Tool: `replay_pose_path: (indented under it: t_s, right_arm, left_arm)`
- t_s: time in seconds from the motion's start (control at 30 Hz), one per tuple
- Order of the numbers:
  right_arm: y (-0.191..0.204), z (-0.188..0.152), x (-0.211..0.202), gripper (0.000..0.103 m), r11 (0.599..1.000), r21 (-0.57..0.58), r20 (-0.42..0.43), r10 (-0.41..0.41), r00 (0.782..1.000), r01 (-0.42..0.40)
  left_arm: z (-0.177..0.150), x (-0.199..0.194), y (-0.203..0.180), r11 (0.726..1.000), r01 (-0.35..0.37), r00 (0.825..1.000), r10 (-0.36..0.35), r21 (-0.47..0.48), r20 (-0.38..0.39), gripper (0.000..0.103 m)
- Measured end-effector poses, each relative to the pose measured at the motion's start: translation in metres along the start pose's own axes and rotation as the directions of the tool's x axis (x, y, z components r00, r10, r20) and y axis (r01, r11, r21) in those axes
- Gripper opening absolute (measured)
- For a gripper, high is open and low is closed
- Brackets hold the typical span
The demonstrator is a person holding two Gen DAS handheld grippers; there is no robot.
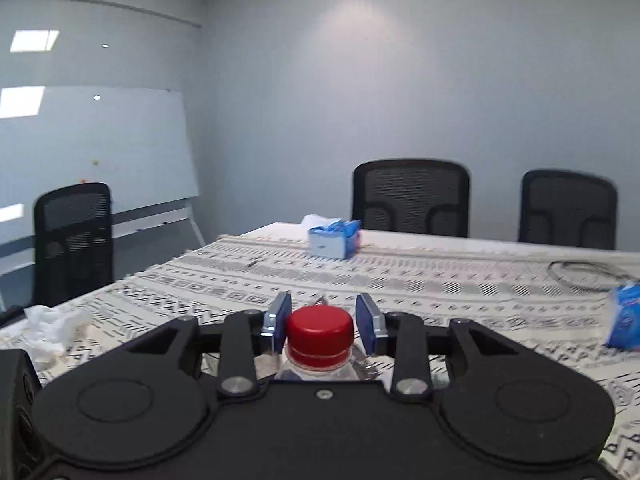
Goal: Unscrew bottle cap and pour
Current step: 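Twist the red cap with the right tool while the left tool holds the bottle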
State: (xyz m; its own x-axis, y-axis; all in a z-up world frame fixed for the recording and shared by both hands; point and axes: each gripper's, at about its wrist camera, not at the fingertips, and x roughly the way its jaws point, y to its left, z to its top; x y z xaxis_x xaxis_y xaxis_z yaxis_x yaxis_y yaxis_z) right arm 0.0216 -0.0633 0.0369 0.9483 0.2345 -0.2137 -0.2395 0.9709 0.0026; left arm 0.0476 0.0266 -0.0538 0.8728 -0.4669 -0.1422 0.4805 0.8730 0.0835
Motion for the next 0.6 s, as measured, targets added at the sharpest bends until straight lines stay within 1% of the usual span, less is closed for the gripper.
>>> replay_pose_path:
  t_s: [0.07,0.1,0.13,0.33,0.47,0.53,0.6]
  right_arm:
    - [0.005,-0.001,-0.005,0.037,0.999,-0.019,0.006,-0.028,1.000,0.028]
    - [0.006,-0.002,-0.006,0.033,0.999,-0.023,0.004,-0.031,1.000,0.031]
    - [0.008,-0.002,-0.007,0.033,0.999,-0.028,0.002,-0.033,0.999,0.033]
    - [0.008,-0.003,-0.008,0.032,0.998,-0.062,-0.006,-0.003,1.000,0.003]
    - [-0.002,-0.004,-0.005,0.032,0.994,-0.068,0.000,0.084,0.996,-0.084]
    - [-0.010,-0.004,-0.003,0.032,0.987,-0.066,0.003,0.148,0.989,-0.147]
    - [-0.018,-0.005,-0.001,0.032,0.973,-0.092,0.009,0.212,0.977,-0.210]
  left_arm:
    - [0.000,-0.002,-0.002,1.000,-0.002,1.000,0.002,0.001,0.002,0.057]
    - [0.001,-0.003,-0.001,1.000,-0.005,1.000,0.005,-0.004,0.002,0.057]
    - [0.001,-0.004,-0.001,1.000,-0.003,1.000,0.003,-0.007,0.000,0.057]
    - [0.003,-0.006,0.005,0.999,0.019,1.000,-0.020,-0.030,-0.011,0.057]
    - [0.005,-0.006,0.014,0.996,0.058,0.998,-0.060,-0.062,-0.028,0.056]
    - [0.004,-0.006,0.017,0.996,0.072,0.997,-0.074,-0.056,-0.029,0.056]
    - [0.004,-0.005,0.020,0.994,0.087,0.996,-0.089,-0.059,-0.031,0.056]
